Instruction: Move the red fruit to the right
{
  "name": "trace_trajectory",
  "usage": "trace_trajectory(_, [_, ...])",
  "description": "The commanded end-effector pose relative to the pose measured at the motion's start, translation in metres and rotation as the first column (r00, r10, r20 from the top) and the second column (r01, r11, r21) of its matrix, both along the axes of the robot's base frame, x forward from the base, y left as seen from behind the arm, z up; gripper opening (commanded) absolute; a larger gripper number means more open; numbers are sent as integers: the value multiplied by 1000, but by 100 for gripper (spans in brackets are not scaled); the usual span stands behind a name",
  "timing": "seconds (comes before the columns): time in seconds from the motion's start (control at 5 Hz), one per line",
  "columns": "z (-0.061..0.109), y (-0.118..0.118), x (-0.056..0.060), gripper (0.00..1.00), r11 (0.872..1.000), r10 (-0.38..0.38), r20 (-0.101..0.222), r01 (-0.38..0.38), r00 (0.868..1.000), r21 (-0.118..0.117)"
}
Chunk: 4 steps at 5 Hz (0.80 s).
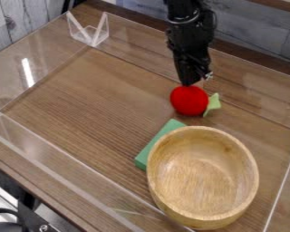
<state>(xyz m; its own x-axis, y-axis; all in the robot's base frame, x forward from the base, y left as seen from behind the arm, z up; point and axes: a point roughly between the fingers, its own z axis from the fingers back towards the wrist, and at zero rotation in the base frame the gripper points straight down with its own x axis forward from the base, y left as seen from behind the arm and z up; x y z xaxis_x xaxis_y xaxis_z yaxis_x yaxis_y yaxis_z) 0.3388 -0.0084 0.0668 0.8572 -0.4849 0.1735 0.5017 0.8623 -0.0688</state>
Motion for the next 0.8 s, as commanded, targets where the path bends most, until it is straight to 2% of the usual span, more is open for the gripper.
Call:
trace_trajectory(0.0, [17, -6, 16, 0, 1000, 11, 59, -12, 998, 10])
trace_trajectory(0.2, [7, 1, 15, 100, 999, -41, 44, 41, 998, 11])
trace_trajectory(0.4, [8, 10, 15, 0, 998, -69, 46, 69, 997, 15])
trace_trajectory(0.6, [18, 12, 16, 0, 999, -51, 59, 50, 997, 21])
